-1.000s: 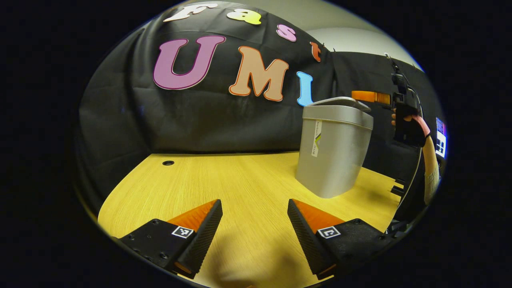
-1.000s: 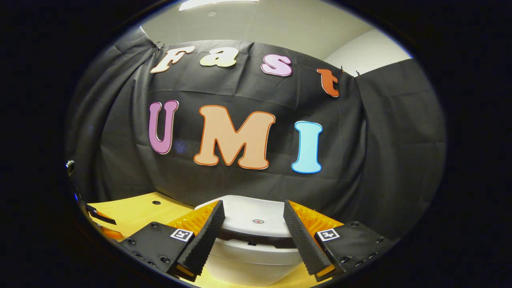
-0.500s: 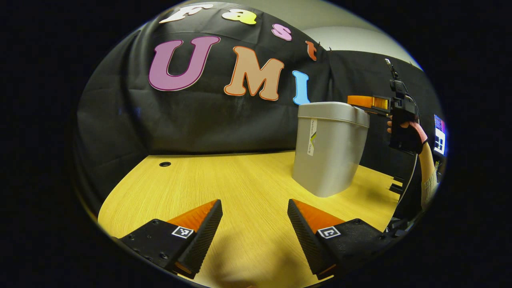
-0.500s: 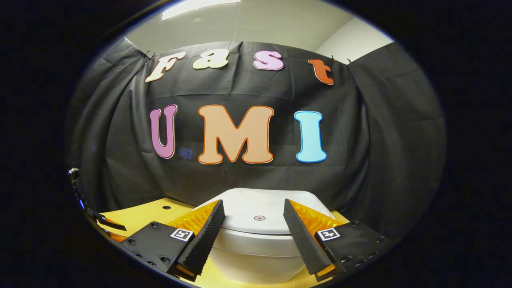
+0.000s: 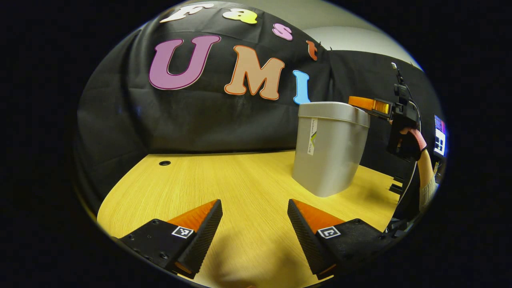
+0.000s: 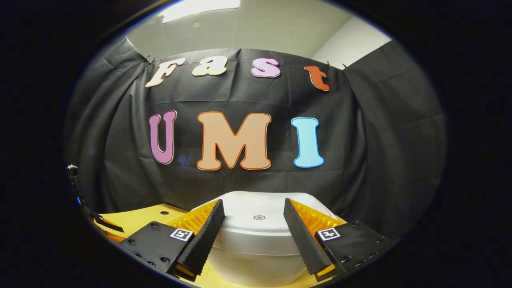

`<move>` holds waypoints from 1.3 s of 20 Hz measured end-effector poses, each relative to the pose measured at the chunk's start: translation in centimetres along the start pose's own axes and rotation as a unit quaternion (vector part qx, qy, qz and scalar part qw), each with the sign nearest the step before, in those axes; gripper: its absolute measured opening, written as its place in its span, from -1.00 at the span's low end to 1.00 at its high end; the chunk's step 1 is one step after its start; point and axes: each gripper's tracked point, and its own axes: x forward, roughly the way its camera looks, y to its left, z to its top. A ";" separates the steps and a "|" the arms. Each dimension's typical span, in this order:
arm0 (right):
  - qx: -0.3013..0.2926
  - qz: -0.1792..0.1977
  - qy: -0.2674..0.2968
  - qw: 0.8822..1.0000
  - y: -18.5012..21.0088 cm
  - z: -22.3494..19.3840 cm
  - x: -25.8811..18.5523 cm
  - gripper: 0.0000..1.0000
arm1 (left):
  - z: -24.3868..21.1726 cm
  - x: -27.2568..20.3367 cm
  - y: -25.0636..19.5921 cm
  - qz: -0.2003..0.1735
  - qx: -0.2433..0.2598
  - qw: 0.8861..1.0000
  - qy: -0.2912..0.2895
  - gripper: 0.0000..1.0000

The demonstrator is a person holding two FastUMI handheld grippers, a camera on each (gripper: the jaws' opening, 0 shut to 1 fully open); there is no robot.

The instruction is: Press the lid of the desktop garbage bin to open it, pick up the crumpled paper on the desktop and throw it into the bin, then pick up the pop can on the desktop and drop it into the bin, and finally close the garbage bin lid.

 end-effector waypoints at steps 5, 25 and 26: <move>0.003 0.003 -0.002 1.000 -0.2 -0.5 0.0 0.95 | -0.1 0.0 -0.7 -0.006 0.003 1.000 0.003 0.93; -0.002 0.039 -0.033 0.999 2.4 -0.1 -4.9 0.94 | 0.5 -0.1 -0.8 0.000 0.007 1.000 -0.006 0.92; 0.003 0.044 -0.034 0.998 2.8 -0.4 -5.6 0.94 | 0.6 -0.1 -0.8 -0.001 0.006 1.000 -0.007 0.92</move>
